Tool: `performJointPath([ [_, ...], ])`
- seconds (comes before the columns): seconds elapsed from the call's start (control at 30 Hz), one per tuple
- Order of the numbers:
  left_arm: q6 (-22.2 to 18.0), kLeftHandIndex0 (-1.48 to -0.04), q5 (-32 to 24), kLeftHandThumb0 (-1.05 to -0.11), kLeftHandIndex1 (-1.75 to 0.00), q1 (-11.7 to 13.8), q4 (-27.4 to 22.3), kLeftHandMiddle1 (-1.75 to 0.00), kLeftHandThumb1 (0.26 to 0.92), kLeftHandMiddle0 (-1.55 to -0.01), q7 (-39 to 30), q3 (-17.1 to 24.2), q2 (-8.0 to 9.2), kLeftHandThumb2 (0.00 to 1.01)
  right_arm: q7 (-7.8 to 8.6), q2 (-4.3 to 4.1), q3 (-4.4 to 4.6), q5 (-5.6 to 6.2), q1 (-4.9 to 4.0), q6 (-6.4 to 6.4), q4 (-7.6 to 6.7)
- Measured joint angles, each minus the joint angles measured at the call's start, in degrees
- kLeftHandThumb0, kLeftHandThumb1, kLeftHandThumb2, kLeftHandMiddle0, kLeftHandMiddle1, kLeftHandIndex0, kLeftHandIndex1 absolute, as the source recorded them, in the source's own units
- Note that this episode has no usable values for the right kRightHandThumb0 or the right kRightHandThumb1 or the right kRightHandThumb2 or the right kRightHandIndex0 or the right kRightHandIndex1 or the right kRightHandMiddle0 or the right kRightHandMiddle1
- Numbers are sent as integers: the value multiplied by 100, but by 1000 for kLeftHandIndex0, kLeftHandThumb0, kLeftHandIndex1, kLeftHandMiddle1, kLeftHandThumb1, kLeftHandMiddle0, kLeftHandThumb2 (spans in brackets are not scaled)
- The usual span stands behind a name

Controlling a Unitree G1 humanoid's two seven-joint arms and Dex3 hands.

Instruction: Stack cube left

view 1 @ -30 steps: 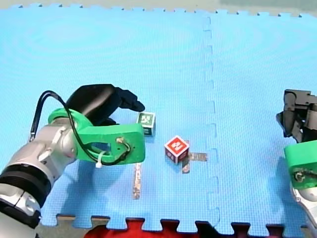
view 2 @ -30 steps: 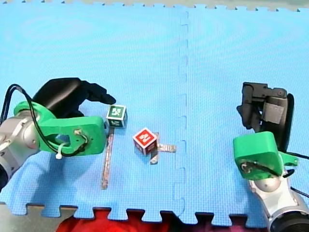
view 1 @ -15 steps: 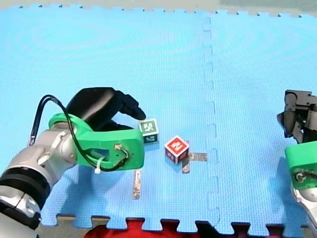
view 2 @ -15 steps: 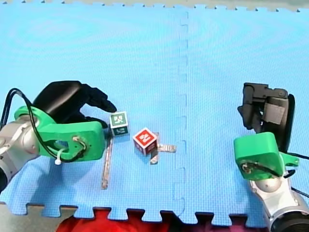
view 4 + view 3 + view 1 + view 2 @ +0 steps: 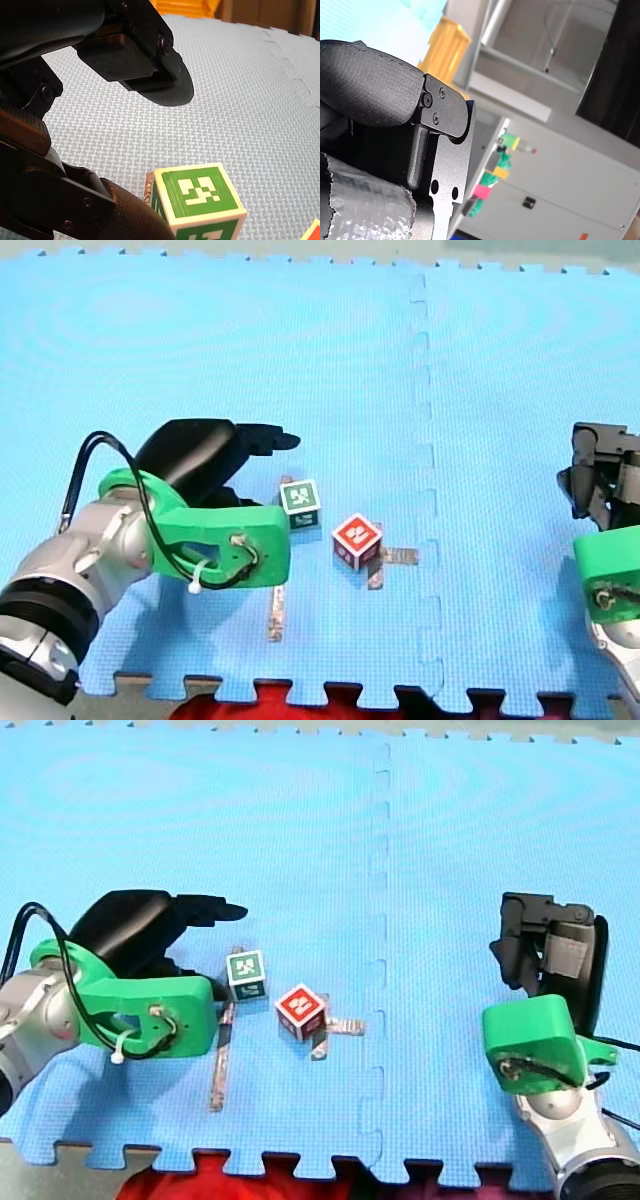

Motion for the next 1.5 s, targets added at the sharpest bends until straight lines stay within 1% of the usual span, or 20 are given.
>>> performJointPath([
  [0.07, -29, -395, -50, -1039, -1, -15, 33, -1746, 794, -870, -270, 3, 11, 13, -16, 1, 2, -8, 0, 3, 0],
  [0.13, -50, -390, -111, -1046, 0, -39, 52, -1746, 795, -866, -517, 18, 33, 12, -35, 2, 6, -20, 2, 8, -2],
  [0.23, -44, -388, -146, -1048, -1, -50, 46, -1746, 791, -880, -643, 39, 45, 7, -63, 3, 12, -30, 8, 10, -7],
  [0.3, 6, -435, -148, -1039, -25, -49, 21, -1746, 779, -891, -658, 45, 39, 1, -73, 3, 13, -32, 11, 12, -10],
  [0.4, 160, -490, -107, -1021, -48, -49, -26, -1746, 779, -896, -584, 31, -24, 2, -79, 3, 16, -35, 14, 21, -18],
  [0.6, 379, -539, -80, -984, -60, -56, 4, -1746, 778, -890, -517, -13, -173, 1, -79, 3, 21, -37, 15, 38, -32],
  [0.87, 468, -632, -85, -939, -78, -108, 104, -1746, 770, -891, -549, -43, -297, 0, -65, 4, 17, -26, 14, 41, -51],
  [1.0, 493, -769, -64, -907, -128, -128, 158, -1746, 782, -893, -452, -80, -361, 5, -76, 6, 18, -30, 14, 44, -60],
  [1.13, 538, -811, -54, -888, -137, -127, 157, -1746, 796, -901, -321, -95, -440, 10, -99, 13, 22, -43, 14, 51, -68],
  [1.17, 564, -833, -54, -862, -143, -126, 156, -1746, 797, -906, -284, -97, -459, 9, -100, 13, 22, -42, 13, 51, -68],
  [1.2, 584, -882, -54, -806, -159, -125, 154, -1746, 794, -910, -258, -97, -468, 6, -100, 13, 21, -42, 13, 50, -68],
  [1.23, 606, -911, -54, -774, -169, -125, 150, -1746, 793, -912, -228, -97, -474, 4, -100, 13, 20, -41, 13, 50, -68],
  [1.27, 621, -984, -52, -679, -249, -123, 144, -1746, 780, -915, -184, -98, -479, 3, -100, 12, 18, -40, 12, 50, -68],
  [1.3, 633, -1010, -47, -572, -411, -120, 136, -1746, 770, -918, -135, -99, -483, 2, -99, 12, 17, -39, 11, 50, -68],
  [1.33, 655, -928, -31, -484, -787, -113, 120, -1746, 764, -921, -52, -100, -493, 1, -98, 11, 14, -36, 11, 48, -69],
  [1.37, 664, -901, -11, -437, -979, -105, 107, -1746, 765, -930, 5, -105, -500, 1, -98, 10, 12, -35, 10, 46, -69],
  [1.4, 670, -900, 14, -399, -1050, -98, 90, -1746, 767, -938, 89, -113, -507, 1, -98, 9, 9, -33, 10, 45, -69],
  [1.43, 668, -926, 38, -386, -1030, -92, 74, -1746, 768, -940, 165, -128, -509, 1, -98, 9, 5, -32, 10, 43, -70],
  [1.5, 617, -939, 66, -409, -941, -79, 53, -1746, 780, -944, 277, -155, -497, 3, -107, 4, -3, -32, 11, 39, -71],
])
